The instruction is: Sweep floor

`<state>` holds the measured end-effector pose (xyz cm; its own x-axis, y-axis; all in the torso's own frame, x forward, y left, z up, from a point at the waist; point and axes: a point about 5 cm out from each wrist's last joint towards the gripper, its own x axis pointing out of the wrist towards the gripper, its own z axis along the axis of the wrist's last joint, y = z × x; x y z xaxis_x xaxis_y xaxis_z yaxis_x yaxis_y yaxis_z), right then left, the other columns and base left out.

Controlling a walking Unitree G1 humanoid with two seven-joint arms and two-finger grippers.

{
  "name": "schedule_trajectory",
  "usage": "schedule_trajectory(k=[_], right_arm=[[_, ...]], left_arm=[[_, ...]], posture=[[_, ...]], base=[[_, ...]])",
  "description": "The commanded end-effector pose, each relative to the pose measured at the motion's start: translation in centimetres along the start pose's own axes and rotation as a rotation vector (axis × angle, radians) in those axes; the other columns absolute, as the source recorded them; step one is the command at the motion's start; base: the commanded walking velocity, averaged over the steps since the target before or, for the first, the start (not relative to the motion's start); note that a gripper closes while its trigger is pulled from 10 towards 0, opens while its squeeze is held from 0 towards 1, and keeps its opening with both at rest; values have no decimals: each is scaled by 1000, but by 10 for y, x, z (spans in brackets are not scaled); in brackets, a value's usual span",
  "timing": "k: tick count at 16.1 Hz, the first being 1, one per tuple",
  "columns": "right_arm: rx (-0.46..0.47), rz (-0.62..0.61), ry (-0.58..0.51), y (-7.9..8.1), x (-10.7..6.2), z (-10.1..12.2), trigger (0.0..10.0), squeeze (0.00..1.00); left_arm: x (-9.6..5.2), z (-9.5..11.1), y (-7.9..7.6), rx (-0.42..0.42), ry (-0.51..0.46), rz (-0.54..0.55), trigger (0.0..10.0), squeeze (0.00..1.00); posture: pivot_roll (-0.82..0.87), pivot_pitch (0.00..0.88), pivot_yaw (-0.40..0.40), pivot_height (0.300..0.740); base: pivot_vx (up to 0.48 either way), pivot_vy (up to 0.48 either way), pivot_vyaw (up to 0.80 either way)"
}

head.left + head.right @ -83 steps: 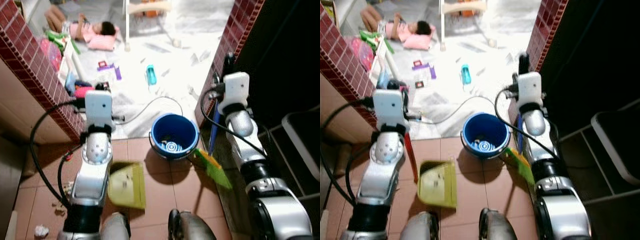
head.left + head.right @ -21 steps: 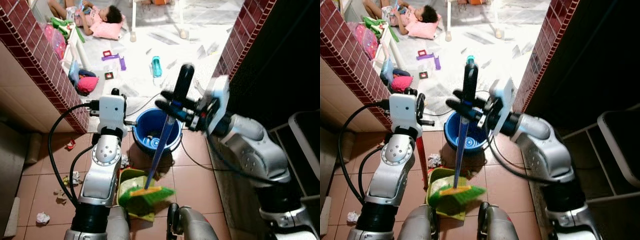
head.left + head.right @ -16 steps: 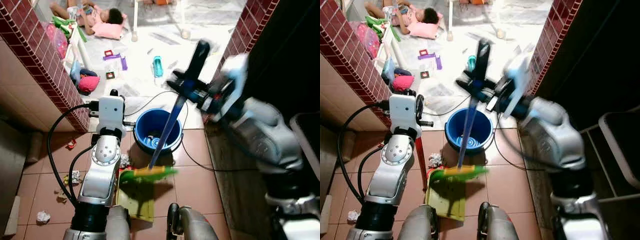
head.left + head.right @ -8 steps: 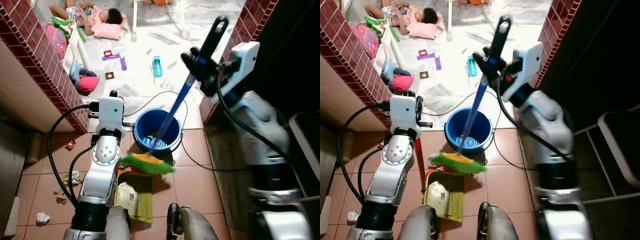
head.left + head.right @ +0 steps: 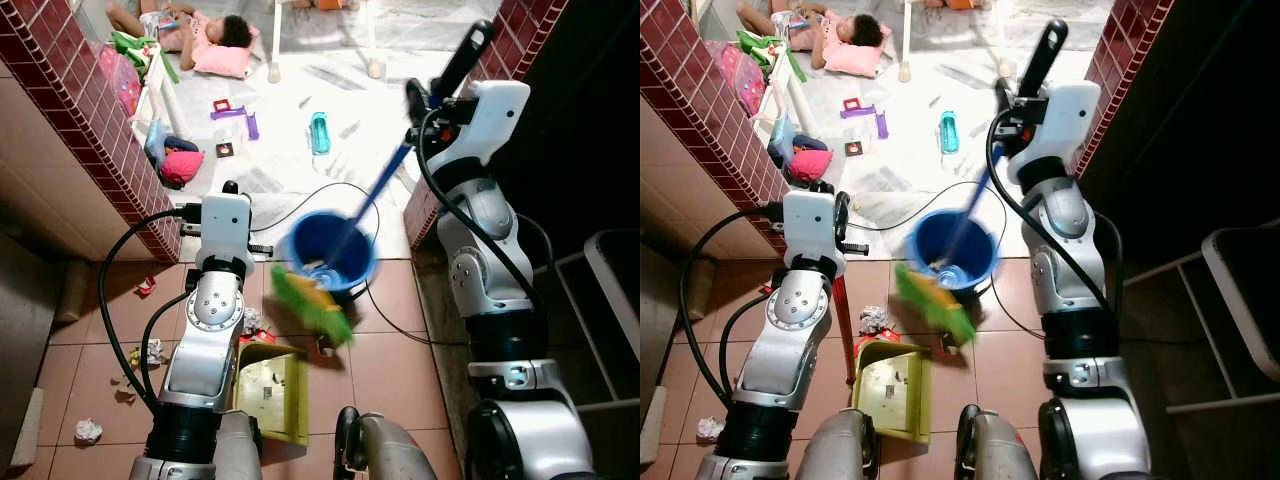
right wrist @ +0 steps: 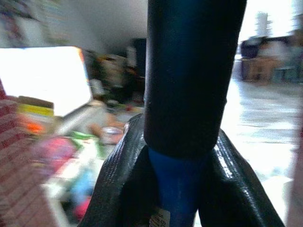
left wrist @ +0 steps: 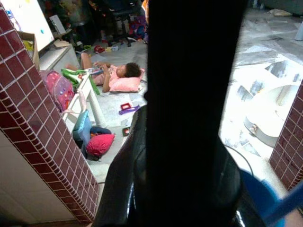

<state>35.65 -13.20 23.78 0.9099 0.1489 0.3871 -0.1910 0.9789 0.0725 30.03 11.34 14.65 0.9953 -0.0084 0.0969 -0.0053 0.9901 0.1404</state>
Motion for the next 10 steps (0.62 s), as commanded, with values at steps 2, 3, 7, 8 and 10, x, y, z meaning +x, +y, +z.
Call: schedule_trajectory(k=[2,3,7,8,10], right_arm=[[-99,-53,-99,-7,7,19,10000,0],[-102,-61,-99,-8,7,18,10000,0],[-88,-50,-102,-5,6,12,10000,0],[-90,-50,-103,-4,6,12,10000,0],[-27,-3,-95,0,6,11,10000,0]], left_arm=[[1,5,-3,5,-20,-8,10000,0],[1,5,-4,4,-20,-9,10000,0],[1,4,-3,5,-16,-11,10000,0],[1,4,-3,6,-16,-11,10000,0],[1,5,-3,5,-18,-12,10000,0]], posture=[[-74,82,-9,740],[-74,82,-9,740],[-74,82,-9,740],[-74,82,-9,740],[-72,82,-7,740]], base=[[0,0,0],[0,0,0],[0,0,0],[0,0,0],[0,0,0]])
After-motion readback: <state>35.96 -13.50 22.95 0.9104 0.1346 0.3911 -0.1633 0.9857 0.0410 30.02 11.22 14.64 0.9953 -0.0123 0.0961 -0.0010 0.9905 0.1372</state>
